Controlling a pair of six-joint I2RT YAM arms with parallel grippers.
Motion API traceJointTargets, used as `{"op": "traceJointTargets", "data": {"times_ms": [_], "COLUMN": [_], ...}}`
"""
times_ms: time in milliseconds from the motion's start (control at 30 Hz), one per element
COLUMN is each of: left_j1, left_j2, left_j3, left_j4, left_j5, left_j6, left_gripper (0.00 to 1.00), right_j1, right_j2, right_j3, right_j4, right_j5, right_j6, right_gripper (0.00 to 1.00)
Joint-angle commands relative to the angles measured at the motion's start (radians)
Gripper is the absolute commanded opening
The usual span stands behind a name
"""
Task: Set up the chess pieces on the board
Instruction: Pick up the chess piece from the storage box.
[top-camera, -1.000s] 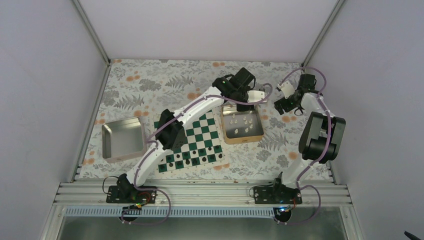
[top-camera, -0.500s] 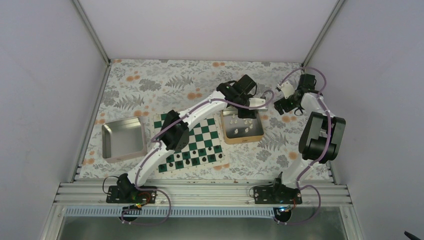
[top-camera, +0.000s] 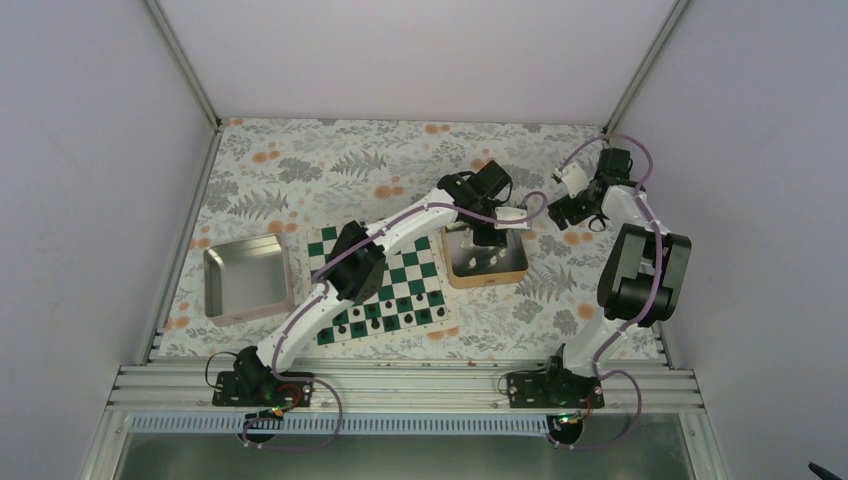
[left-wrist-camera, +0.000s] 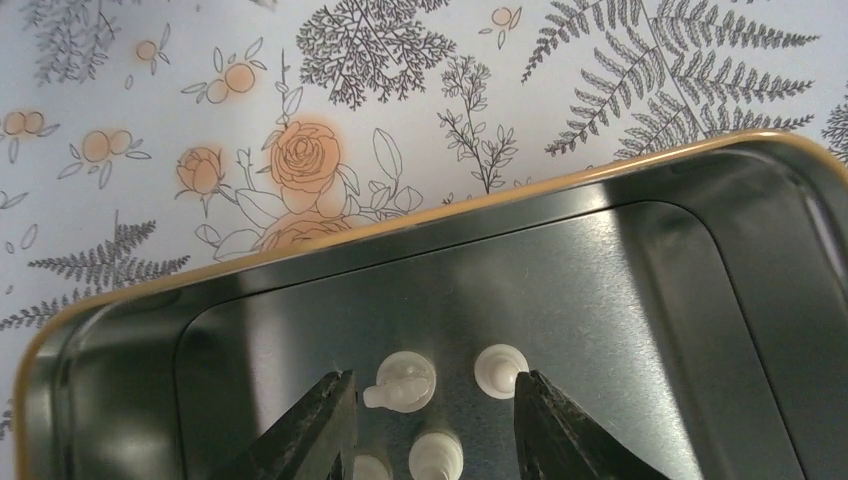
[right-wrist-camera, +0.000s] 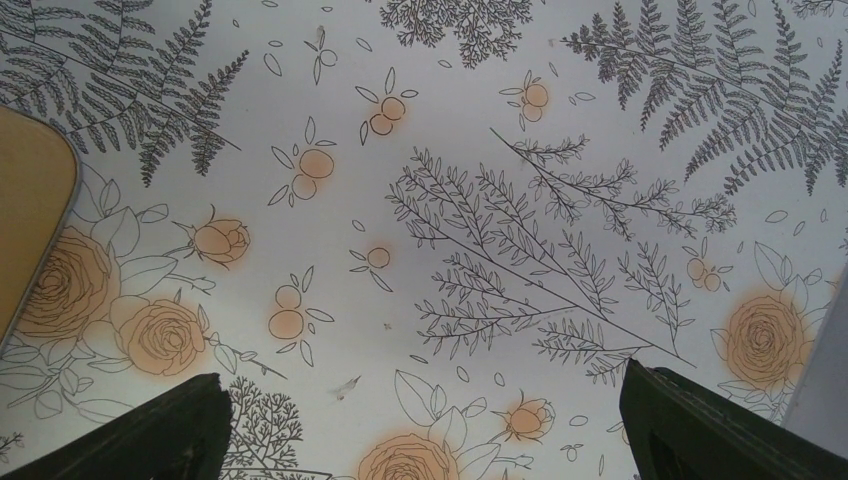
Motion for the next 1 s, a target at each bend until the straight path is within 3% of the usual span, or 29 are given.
{"op": "traceJointTargets", "data": {"times_ms": [0, 967], "left_j1": [-0.004, -0.002], "left_j2": [0.024, 0.070], "left_j3": [-0.002, -0.009], "left_j4": [0.011, 0.067], "left_j5": [0.003, -0.035], "left_j6": [0.016, 0.010], "left_gripper": [0.40, 0.40], "right_j1": [-0.011, -0.012], "right_j2": [0.017, 0.024], "right_j3": [0.013, 0.009], "right_j4": [-0.004, -0.005], "right_j5": [-0.019, -0.025], "right_j6": [-0.001, -0.005], "right_gripper": [1.00, 1.00]}}
